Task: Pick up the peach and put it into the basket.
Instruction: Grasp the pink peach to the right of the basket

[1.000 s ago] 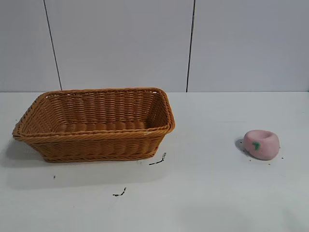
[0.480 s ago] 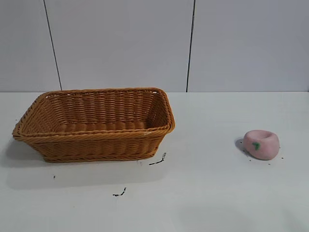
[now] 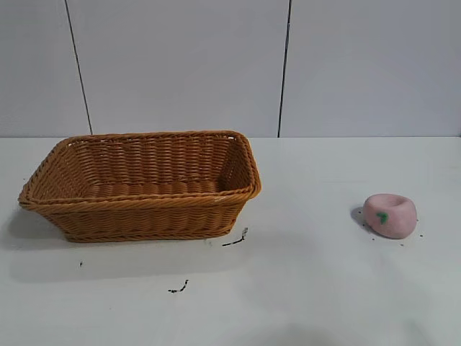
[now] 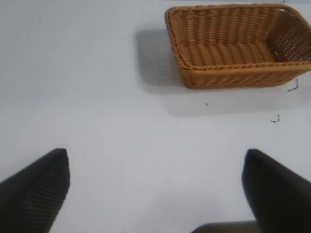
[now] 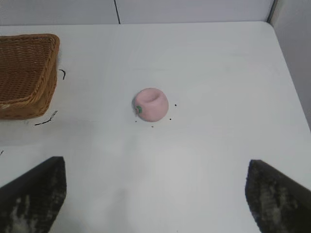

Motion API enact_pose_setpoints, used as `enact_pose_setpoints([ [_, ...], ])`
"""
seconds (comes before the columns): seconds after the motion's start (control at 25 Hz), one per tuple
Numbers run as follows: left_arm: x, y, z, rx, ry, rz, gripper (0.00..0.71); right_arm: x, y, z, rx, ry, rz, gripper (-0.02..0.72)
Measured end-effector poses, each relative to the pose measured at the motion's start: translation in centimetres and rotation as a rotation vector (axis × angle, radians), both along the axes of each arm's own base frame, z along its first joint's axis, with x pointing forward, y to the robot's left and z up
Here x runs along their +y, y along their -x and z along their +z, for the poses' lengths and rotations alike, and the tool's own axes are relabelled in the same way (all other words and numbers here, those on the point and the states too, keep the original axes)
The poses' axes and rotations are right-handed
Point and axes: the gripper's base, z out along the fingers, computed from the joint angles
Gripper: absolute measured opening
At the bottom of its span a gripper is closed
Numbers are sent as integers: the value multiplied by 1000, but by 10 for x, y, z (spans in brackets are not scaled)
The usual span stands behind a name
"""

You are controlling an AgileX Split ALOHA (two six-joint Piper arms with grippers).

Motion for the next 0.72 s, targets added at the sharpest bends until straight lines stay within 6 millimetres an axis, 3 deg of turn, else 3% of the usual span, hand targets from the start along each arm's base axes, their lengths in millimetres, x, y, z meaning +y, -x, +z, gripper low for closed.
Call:
enact_pose_setpoints([
  [0.2,0,0,0,0,0,0,693,0,-83,-21,161,13,14,695],
  [0.32,0,0,0,0,0,0,693,2,-123,-35,257,14,21,695],
  [0.48,0,0,0,0,0,0,693,18,-161,-57,332,27,70,695],
  [0.72,0,0,0,0,0,0,693,26,-189,-112,447,55,95,695],
])
